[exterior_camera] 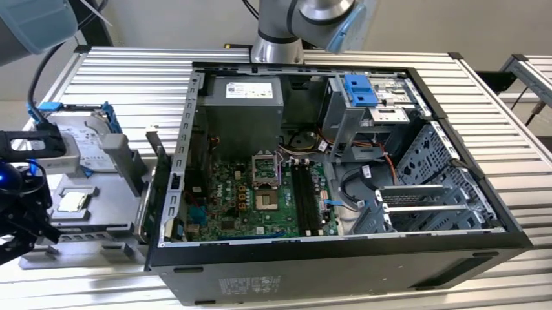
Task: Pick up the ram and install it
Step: 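Pick up the ram and move it above insertion slot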
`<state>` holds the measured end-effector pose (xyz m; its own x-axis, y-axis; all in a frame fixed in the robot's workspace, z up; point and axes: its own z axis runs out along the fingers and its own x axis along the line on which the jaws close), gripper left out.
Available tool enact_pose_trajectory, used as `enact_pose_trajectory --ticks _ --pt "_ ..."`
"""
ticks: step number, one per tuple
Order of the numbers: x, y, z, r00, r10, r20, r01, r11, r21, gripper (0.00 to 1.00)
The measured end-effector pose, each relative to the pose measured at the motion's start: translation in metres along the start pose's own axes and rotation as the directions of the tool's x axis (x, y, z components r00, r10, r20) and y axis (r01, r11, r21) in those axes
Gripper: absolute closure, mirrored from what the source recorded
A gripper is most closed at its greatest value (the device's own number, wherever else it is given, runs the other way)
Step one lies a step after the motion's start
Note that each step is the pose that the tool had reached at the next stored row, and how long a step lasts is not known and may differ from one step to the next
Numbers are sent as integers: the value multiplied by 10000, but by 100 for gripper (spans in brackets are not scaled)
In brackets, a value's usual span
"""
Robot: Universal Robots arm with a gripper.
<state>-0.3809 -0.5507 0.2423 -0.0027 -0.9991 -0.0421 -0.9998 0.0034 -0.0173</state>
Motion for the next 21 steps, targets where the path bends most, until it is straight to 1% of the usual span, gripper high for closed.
enact_pose_trajectory --ticks 10,21 --pt "-3 -1 -61 10000 0 0 0 10000 0 100" --pt "-7 -3 -167 10000 0 0 0 10000 0 100"
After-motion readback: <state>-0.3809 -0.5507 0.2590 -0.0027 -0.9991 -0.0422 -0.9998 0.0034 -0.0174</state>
